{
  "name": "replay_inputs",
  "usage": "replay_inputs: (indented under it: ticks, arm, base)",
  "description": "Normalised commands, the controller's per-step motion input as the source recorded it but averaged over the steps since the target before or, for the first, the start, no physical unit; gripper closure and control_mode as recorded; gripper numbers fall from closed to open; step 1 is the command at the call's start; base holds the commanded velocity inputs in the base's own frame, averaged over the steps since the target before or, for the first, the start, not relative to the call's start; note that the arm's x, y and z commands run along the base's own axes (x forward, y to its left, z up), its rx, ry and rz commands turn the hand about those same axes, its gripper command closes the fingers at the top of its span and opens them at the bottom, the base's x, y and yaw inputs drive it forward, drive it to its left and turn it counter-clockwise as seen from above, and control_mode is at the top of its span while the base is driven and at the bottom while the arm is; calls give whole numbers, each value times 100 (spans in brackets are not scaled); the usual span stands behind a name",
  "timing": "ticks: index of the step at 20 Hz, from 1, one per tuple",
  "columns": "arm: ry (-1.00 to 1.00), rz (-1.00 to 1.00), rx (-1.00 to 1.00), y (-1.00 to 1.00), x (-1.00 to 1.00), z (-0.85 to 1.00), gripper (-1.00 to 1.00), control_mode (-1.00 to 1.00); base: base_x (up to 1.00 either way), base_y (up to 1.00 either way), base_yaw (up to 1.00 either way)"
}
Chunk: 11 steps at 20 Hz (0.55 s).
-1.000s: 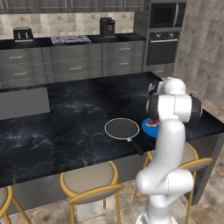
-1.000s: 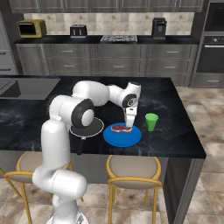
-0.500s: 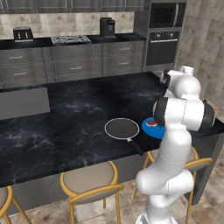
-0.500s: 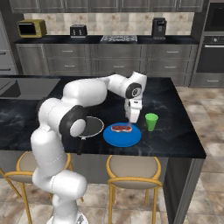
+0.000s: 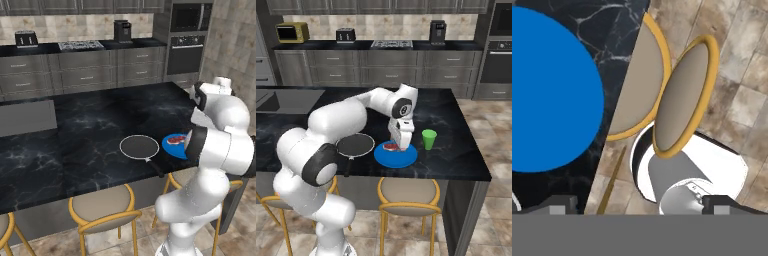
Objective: Pick up the pan with the steak in it and place it on the dining table. Then place the steak on the plate.
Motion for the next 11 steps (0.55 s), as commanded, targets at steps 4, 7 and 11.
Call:
replay_inputs:
  ticks: [4, 7, 11]
  arm:
    - [-10, 11, 0, 45, -73, -2, -100, -100]
    - [-10, 14, 1, 43, -63, -4, -100, -100]
    - [-31, 13, -2, 26, -54, -4, -100, -100]
  base:
    - [0, 0, 0]
    - [0, 0, 0]
    - [0, 0, 0]
